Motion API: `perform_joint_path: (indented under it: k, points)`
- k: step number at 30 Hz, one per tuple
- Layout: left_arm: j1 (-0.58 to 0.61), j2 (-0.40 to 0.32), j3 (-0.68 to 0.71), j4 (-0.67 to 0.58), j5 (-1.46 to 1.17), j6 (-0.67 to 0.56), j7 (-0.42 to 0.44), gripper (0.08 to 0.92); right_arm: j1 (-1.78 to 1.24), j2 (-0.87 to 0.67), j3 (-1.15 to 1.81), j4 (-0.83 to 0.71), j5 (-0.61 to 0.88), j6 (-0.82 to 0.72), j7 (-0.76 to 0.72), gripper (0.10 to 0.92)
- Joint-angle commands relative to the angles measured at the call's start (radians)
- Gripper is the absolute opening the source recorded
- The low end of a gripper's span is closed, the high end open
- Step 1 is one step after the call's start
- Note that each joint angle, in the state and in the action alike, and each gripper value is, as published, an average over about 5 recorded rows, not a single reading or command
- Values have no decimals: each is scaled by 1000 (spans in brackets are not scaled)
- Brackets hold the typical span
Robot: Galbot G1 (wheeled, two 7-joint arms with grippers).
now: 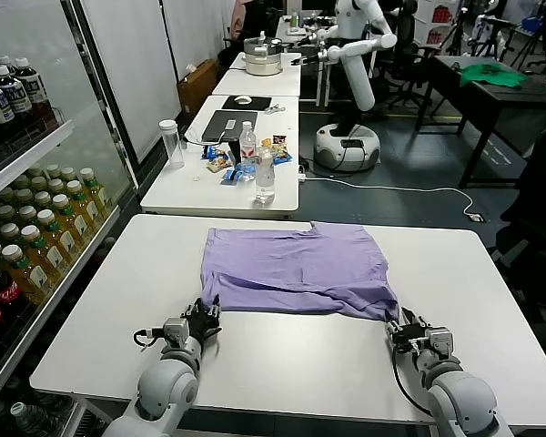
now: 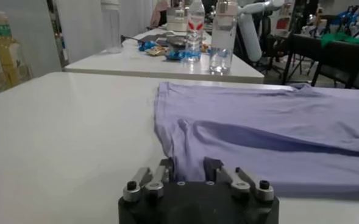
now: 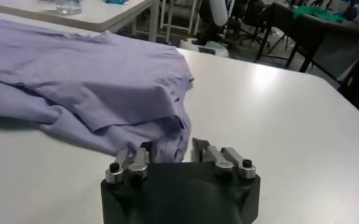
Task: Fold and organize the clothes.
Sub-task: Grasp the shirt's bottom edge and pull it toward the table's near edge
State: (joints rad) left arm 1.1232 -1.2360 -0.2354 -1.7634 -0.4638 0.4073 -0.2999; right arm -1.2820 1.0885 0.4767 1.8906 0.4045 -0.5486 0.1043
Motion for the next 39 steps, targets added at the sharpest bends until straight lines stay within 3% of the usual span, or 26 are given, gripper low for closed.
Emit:
perform_joint_path:
  k: [1,7,20,29,33,39]
  points:
    - [11,1,-6,-7,-12,-17,12,225,-15,-8,8,9,30,-8,-2,227]
    - [52,11,-18,-59,-40,-27,27,112,-76,-23,43,77,33,-7,-4,114]
    - [396,57,-60,-329,34,-26,24,111,-469,24,199,378,-84,20,-31,113]
    - [489,74,-74,-417,83,22,11,111,-628,94,234,458,-220,27,-43,114]
    - [491,92,-90,-441,107,27,-2,156,-625,93,244,482,-240,33,-51,164]
    - [410,114,-104,-454,73,14,-43,322,-486,77,290,495,-124,61,-38,323]
